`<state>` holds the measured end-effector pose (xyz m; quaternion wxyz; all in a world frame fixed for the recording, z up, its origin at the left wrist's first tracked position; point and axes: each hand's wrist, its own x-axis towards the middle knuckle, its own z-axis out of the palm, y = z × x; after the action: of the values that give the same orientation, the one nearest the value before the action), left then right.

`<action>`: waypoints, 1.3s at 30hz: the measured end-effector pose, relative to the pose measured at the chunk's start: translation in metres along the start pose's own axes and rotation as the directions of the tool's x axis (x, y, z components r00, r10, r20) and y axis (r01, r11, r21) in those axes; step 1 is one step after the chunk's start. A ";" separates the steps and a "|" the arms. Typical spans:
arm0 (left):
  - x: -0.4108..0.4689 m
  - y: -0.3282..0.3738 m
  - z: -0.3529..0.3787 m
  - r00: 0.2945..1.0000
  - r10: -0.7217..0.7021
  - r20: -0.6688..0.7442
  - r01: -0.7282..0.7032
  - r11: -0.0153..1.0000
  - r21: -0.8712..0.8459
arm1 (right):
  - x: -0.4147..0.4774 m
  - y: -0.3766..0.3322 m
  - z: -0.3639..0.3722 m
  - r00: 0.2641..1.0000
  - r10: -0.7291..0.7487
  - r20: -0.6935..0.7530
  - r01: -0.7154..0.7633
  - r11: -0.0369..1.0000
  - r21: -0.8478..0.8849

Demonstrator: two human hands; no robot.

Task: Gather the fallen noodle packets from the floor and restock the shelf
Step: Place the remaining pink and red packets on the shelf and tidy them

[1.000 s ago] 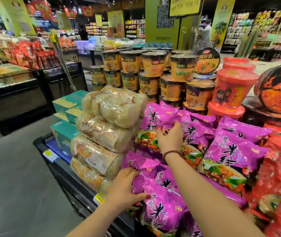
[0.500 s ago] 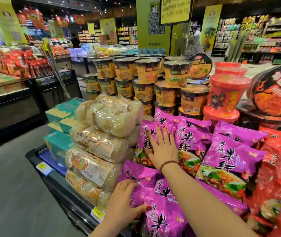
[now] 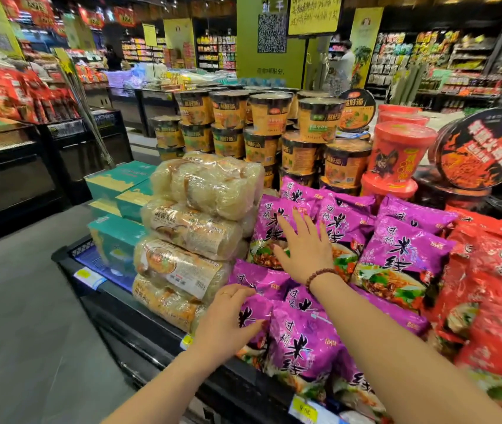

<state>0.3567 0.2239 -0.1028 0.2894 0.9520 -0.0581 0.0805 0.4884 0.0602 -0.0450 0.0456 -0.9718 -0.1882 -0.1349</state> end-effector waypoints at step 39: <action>0.036 -0.047 0.033 0.851 0.220 0.476 -0.433 0.808 0.399 | -0.171 -0.021 0.081 0.895 0.375 0.243 -0.333 0.922 -0.199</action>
<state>0.4031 0.2418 -0.1481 -0.0003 0.9635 -0.2612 -0.0579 0.3479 0.0306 -0.1697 -0.0317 -0.9995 -0.0014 -0.0014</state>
